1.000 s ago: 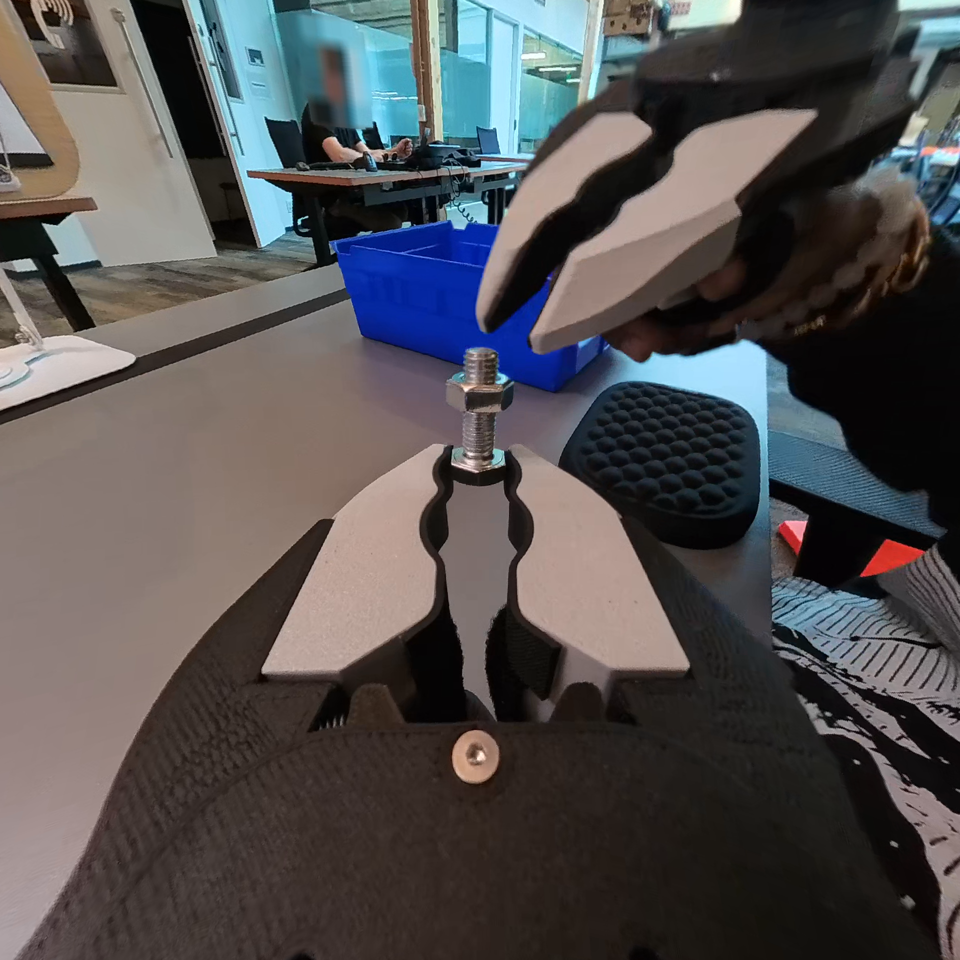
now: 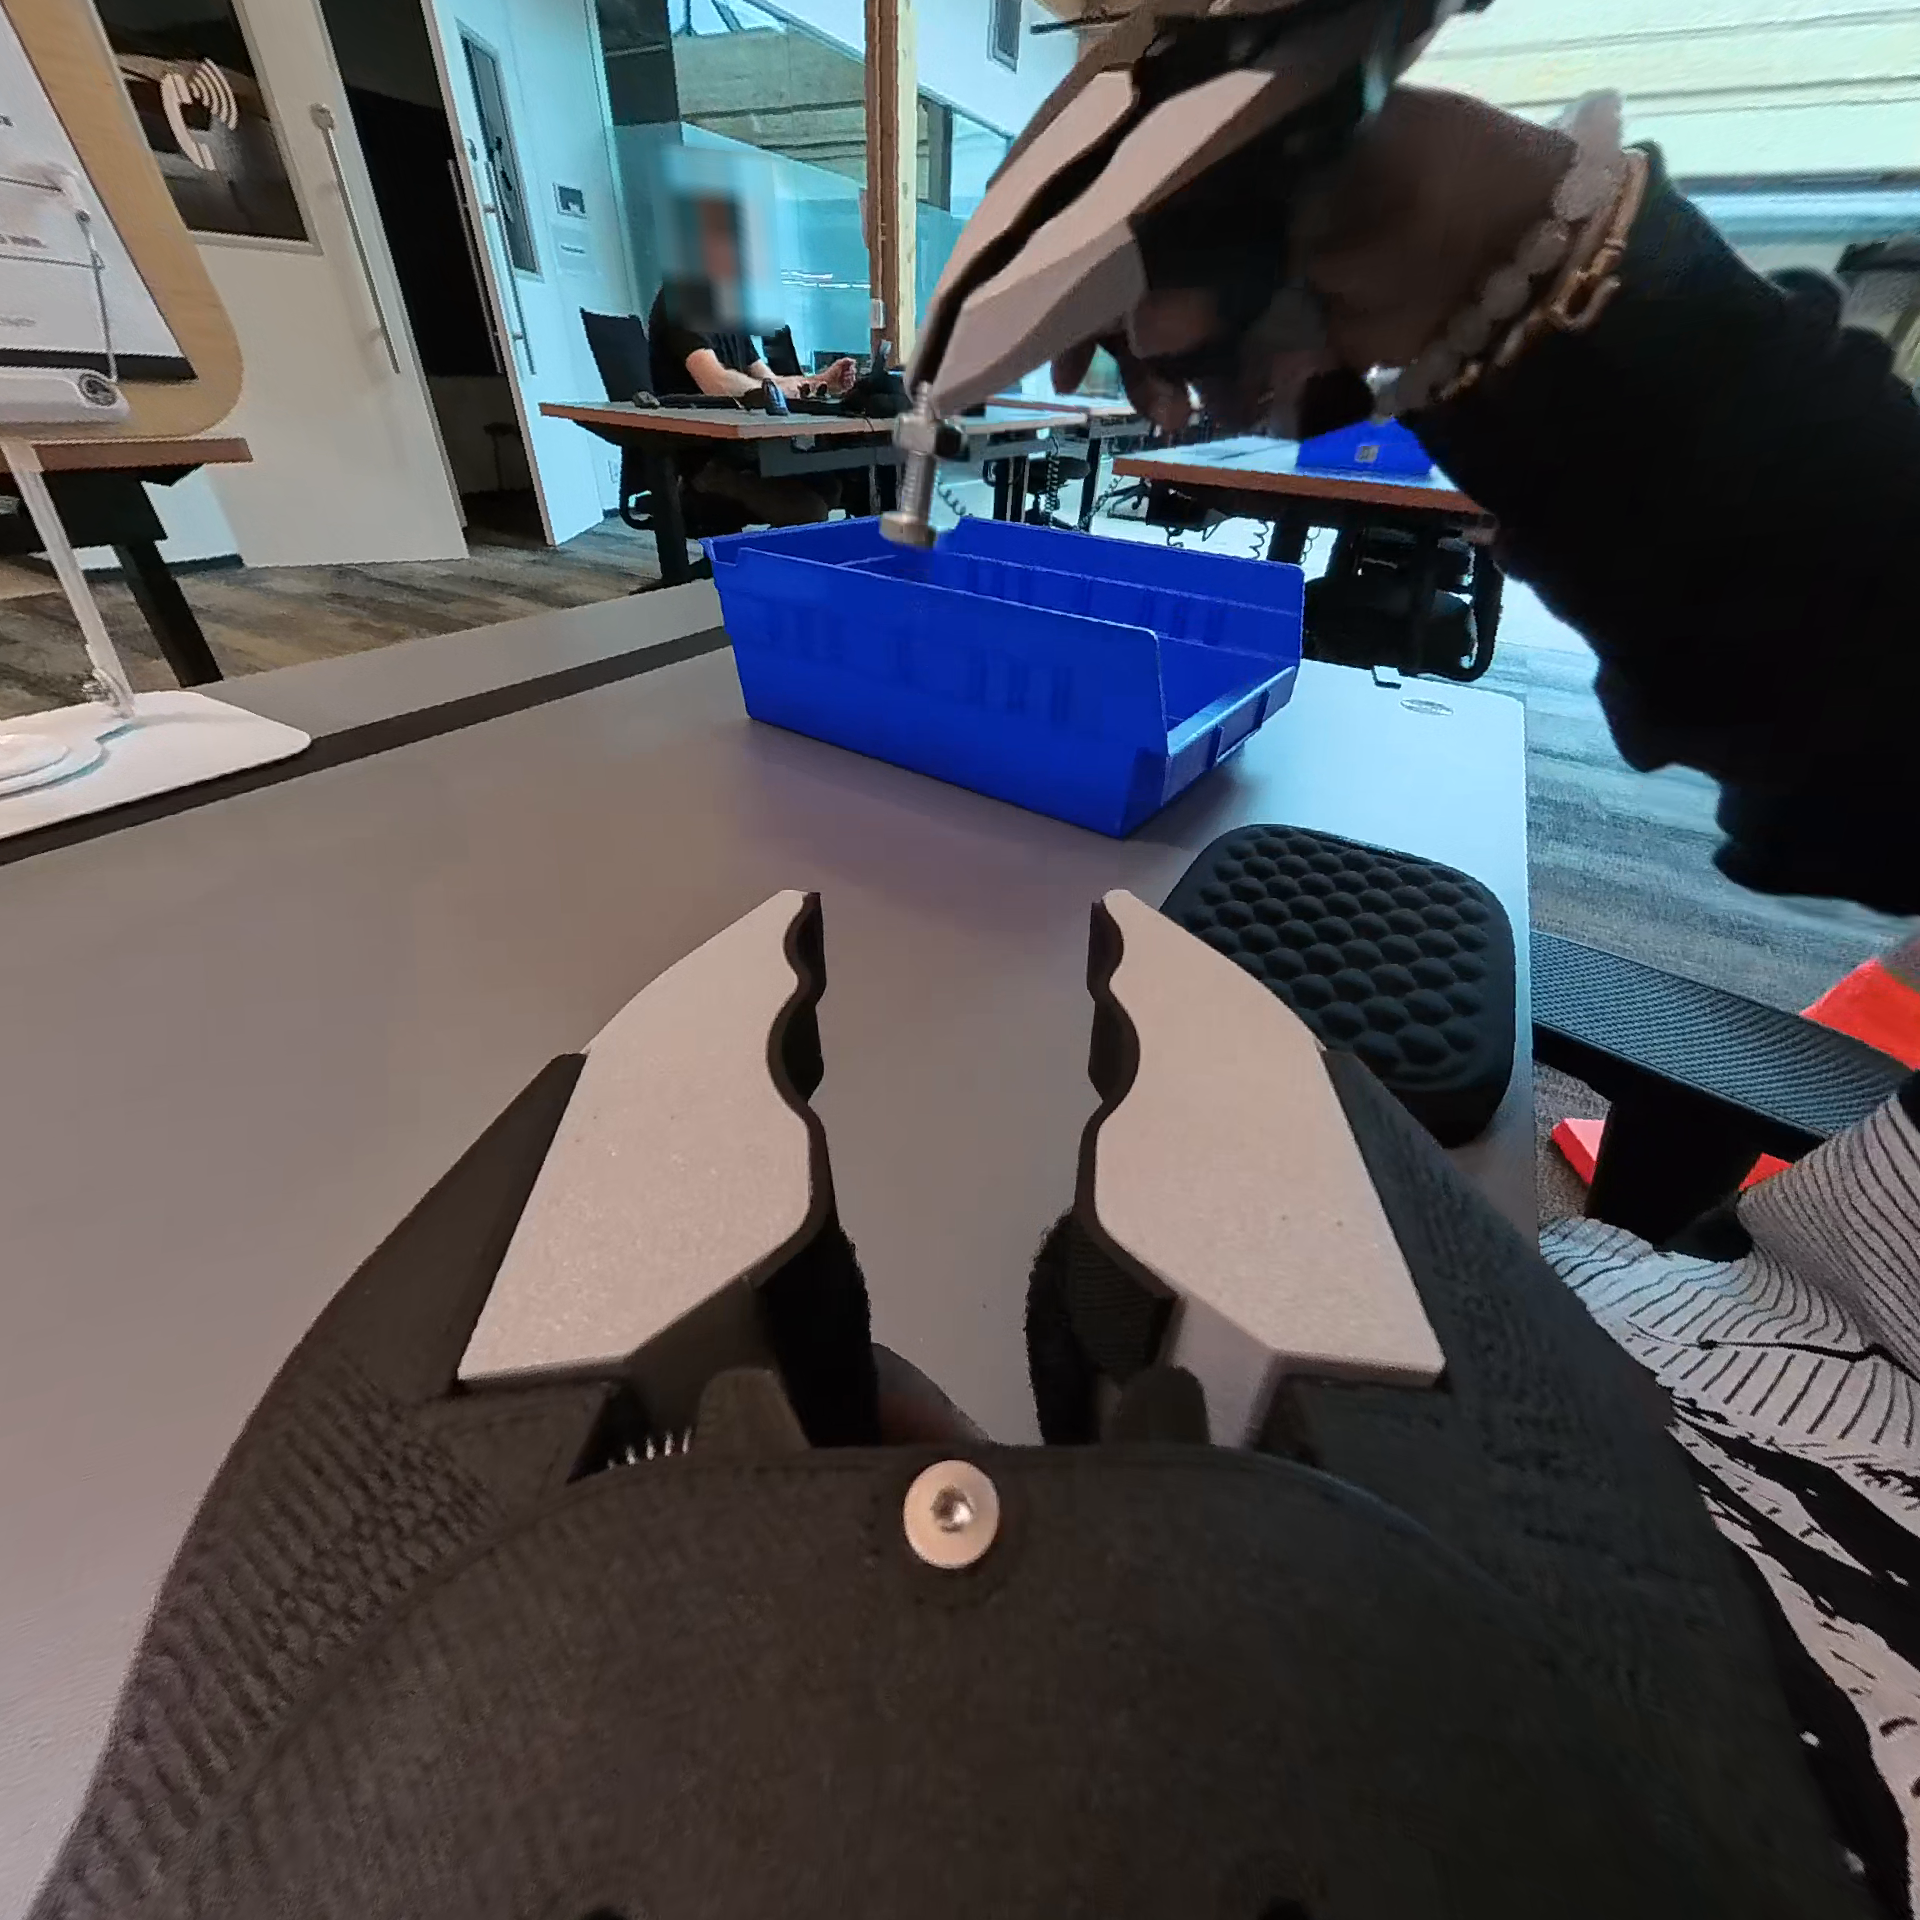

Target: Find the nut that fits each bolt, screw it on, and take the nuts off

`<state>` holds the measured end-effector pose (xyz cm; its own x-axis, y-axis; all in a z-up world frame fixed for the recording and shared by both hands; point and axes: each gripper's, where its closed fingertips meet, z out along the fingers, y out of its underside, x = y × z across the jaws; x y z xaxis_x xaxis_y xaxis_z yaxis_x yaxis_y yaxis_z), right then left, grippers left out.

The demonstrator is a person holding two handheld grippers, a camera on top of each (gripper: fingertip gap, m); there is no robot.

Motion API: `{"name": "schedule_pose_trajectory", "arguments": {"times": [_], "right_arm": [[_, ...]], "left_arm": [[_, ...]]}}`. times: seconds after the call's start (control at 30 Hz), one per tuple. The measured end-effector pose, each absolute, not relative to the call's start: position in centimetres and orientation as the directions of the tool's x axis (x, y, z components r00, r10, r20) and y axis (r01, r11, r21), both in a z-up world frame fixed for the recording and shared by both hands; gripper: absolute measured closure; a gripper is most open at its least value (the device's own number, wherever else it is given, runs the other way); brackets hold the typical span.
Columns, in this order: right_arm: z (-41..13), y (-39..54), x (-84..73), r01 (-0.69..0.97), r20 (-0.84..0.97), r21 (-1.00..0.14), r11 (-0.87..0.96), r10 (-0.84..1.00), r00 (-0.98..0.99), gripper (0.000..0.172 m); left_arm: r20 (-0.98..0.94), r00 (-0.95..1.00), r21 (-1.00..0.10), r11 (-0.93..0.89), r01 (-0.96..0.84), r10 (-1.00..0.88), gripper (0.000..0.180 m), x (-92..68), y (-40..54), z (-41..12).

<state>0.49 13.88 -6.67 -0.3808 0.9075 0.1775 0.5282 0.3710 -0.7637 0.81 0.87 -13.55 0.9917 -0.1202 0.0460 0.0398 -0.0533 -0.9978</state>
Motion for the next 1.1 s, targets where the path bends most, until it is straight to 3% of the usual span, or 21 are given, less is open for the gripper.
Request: {"name": "schedule_pose_trajectory", "arguments": {"times": [0.27,0.5,0.8,1.03,1.1], "right_arm": [[-7.8,28.7,1.1,0.676,0.145,-0.720,0.160,0.986,-0.079,0.162],[-13.7,36.7,0.9,0.728,0.101,-0.685,-0.015,0.988,0.116,0.162],[-20.1,40.3,0.3,0.759,0.109,-0.642,-0.106,0.968,0.227,0.162],[-20.9,40.6,0.5,0.770,0.124,-0.629,-0.103,0.965,0.231,0.161],[-20.1,40.7,0.6,0.751,0.130,-0.651,-0.106,0.960,0.248,0.151]], "left_arm": [[0.079,0.988,-0.997,-0.020,0.077,-0.134,0.132,0.7,0.7,-13.1],[0.085,0.987,-0.996,-0.031,0.082,-0.137,0.132,0.7,0.8,-13.2],[0.089,0.986,-0.996,-0.031,0.086,-0.141,0.132,0.7,0.9,-13.2],[0.086,0.986,-0.996,-0.034,0.082,-0.146,0.132,0.7,0.9,-13.3],[0.086,0.985,-0.996,-0.032,0.082,-0.146,0.132,0.7,0.9,-13.2]]}}
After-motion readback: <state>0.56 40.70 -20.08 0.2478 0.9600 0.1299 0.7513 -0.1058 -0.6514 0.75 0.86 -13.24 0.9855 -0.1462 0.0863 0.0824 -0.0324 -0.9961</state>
